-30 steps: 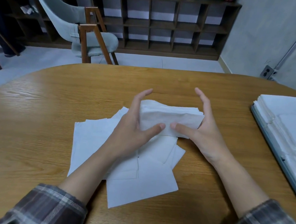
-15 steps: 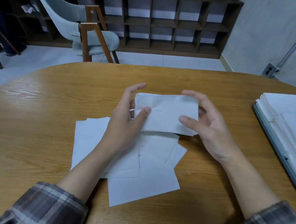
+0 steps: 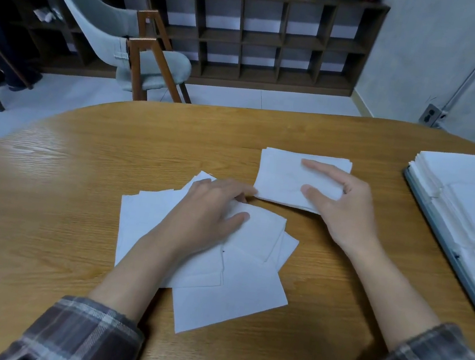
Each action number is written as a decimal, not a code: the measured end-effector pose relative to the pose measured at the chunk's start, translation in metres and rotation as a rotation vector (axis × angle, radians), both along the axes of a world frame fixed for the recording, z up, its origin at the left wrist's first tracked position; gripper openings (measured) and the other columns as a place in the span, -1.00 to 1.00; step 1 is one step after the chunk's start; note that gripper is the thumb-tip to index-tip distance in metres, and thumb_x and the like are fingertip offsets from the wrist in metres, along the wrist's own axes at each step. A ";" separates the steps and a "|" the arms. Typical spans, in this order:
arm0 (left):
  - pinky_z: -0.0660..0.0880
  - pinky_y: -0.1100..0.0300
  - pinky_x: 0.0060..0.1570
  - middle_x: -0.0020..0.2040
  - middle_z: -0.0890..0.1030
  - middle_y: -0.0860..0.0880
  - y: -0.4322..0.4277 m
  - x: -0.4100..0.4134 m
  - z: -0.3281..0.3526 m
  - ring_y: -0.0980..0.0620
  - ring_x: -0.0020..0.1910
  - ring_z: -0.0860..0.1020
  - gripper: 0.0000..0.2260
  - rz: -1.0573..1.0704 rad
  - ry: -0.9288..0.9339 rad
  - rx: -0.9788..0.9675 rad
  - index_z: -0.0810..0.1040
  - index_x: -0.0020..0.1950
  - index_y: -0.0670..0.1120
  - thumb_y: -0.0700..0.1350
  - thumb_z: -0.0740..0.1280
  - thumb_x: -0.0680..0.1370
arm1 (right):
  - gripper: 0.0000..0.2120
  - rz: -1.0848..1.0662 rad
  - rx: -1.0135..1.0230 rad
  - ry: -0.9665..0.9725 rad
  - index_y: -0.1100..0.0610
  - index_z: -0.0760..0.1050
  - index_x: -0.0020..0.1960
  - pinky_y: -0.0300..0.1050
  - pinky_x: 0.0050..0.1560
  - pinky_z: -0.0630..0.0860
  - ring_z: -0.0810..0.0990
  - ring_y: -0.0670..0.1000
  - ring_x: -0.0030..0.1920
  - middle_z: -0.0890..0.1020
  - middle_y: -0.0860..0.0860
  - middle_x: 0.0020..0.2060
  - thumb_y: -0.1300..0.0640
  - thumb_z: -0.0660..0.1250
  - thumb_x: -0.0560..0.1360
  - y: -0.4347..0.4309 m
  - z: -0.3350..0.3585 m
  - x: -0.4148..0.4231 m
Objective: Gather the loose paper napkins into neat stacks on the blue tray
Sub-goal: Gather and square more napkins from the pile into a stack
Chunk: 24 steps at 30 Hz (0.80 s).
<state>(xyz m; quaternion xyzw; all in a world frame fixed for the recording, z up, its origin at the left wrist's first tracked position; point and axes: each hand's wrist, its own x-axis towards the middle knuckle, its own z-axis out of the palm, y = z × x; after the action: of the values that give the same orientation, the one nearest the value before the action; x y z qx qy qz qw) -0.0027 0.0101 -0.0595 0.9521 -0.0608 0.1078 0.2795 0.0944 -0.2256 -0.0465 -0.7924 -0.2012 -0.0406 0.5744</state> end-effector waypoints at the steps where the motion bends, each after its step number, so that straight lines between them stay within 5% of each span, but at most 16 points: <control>1: 0.39 -0.10 0.41 0.18 0.62 0.13 0.000 0.001 -0.001 0.17 0.16 0.54 -0.68 -0.010 -0.011 0.017 0.61 0.38 0.06 -0.07 0.43 0.62 | -0.67 -0.009 -0.018 -0.014 -0.07 0.70 0.22 -0.53 0.27 0.36 0.55 -0.36 0.27 0.67 -0.34 0.15 0.28 0.47 0.56 0.000 -0.001 0.000; 7: 0.39 -0.04 0.27 0.06 0.58 0.13 0.000 0.002 -0.003 0.12 -0.03 0.55 -0.91 -0.005 -0.101 0.015 0.67 0.10 0.04 -0.11 0.46 0.61 | -0.71 -0.035 -0.077 -0.036 -0.08 0.71 0.20 -0.54 0.27 0.32 0.54 -0.36 0.27 0.68 -0.36 0.13 0.23 0.46 0.57 0.001 0.000 0.000; 12: 0.38 0.05 0.07 -0.03 0.59 0.22 0.000 0.003 -0.002 0.32 -0.04 0.49 -0.91 -0.025 -0.182 -0.031 0.62 0.03 -0.01 -0.12 0.49 0.58 | -0.71 -0.019 -0.080 -0.036 -0.08 0.70 0.21 -0.53 0.30 0.33 0.53 -0.36 0.28 0.68 -0.36 0.14 0.23 0.44 0.58 0.002 0.000 -0.002; 17: 0.40 0.30 -0.05 -0.02 0.68 0.10 -0.004 0.002 0.006 0.27 -0.07 0.55 -0.89 0.022 -0.268 -0.160 0.64 -0.03 -0.07 -0.15 0.55 0.55 | -0.80 0.014 -0.028 -0.036 -0.06 0.70 0.20 -0.44 0.31 0.37 0.55 -0.34 0.27 0.70 -0.31 0.15 0.11 0.45 0.60 0.003 0.004 -0.005; 24: 0.57 0.14 0.08 -0.11 0.70 0.14 -0.016 -0.005 0.016 0.12 -0.03 0.67 -0.90 0.098 -0.359 -0.348 0.66 -0.05 -0.12 -0.16 0.55 0.55 | -0.62 0.209 -0.039 -0.046 -0.06 0.70 0.17 0.01 0.32 0.51 0.63 -0.07 0.26 0.72 -0.17 0.14 -0.26 0.45 0.49 0.007 0.006 -0.016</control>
<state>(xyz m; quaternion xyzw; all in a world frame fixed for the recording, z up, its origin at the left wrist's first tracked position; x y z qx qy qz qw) -0.0074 -0.0063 -0.0434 0.8571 -0.0440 0.2975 0.4182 0.0779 -0.2182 -0.0408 -0.7769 -0.2967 0.0051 0.5553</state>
